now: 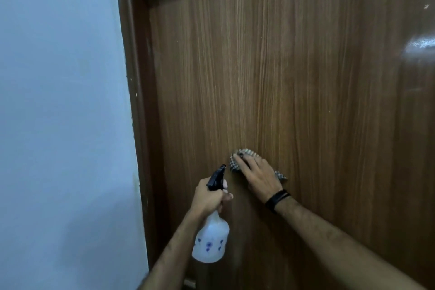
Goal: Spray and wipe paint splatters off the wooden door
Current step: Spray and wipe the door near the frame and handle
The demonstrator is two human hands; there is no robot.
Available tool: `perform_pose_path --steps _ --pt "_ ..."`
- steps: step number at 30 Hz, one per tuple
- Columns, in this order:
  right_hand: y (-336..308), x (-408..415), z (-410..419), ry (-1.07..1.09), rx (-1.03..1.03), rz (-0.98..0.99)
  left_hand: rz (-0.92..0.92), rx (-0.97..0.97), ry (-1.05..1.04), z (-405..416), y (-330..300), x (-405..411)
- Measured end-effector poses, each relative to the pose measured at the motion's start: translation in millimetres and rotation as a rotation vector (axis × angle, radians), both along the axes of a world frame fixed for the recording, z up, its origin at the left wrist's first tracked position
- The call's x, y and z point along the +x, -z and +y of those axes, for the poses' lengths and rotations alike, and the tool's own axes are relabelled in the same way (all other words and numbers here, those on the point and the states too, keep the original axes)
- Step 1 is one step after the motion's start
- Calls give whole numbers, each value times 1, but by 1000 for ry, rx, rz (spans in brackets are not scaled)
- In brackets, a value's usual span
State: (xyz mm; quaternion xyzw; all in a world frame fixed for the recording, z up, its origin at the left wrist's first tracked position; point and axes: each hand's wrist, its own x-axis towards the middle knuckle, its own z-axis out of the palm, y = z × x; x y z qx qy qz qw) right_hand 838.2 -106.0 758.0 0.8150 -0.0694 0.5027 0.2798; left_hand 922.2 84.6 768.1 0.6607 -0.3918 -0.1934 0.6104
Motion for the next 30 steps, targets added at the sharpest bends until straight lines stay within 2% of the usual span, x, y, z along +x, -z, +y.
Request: perform_pose_path --steps 3,5,9,12,15,19,22,24,28,30 --pt "-56 16 0 27 60 -90 -54 -35 -8 0 -27 21" --pt "-75 29 -1 63 -22 -70 -77 -70 -19 0 -45 37" --pt "-51 46 -2 85 -344 226 -112 -92 -21 1 -58 56" --pt "-41 58 1 63 -398 295 -106 -73 -26 5 -53 65" --pt "-80 81 1 78 -344 174 -67 -100 -38 9 -62 82" --pt "-167 109 19 66 -133 -72 -30 -181 -67 17 -95 106" --pt "-195 130 30 65 -58 -161 -37 -222 -82 26 -115 121" --pt "-183 146 30 34 -130 -98 -40 -233 -81 31 -122 129" --pt "-143 161 32 -16 -362 194 -50 -215 -72 38 -127 136" --pt "-153 160 33 -10 -395 188 -48 -214 -60 41 -132 137"
